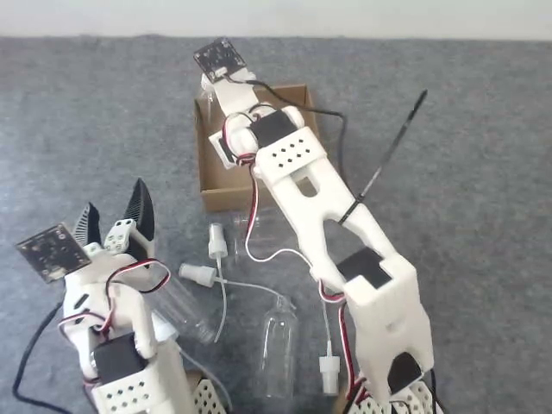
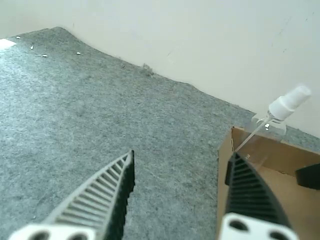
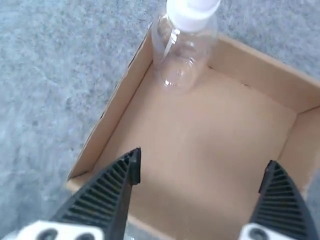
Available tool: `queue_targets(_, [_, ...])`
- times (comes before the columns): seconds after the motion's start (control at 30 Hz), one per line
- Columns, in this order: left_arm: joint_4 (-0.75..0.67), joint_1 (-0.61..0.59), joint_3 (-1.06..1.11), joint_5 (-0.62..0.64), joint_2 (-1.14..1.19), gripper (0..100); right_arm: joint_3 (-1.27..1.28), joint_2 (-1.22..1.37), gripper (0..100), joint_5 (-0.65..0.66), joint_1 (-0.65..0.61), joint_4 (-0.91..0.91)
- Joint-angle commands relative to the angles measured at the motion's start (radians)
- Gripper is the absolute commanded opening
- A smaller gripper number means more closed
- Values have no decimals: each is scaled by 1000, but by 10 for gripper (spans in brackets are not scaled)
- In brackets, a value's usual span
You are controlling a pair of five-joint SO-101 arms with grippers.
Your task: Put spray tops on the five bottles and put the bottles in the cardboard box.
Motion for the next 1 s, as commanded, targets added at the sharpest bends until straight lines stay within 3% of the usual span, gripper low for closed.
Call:
queue_targets(0.0, [-41, -8, -36, 11, -12, 272, -48, -153, 336, 8, -5, 102])
queue_targets(0.37, [-38, -8, -36, 8, -12, 272, -48, -289, 336, 12, -42, 374])
queue_targets(0.97, [-43, -8, -25, 5, -12, 272, -46, -438, 336, -40, -44, 642])
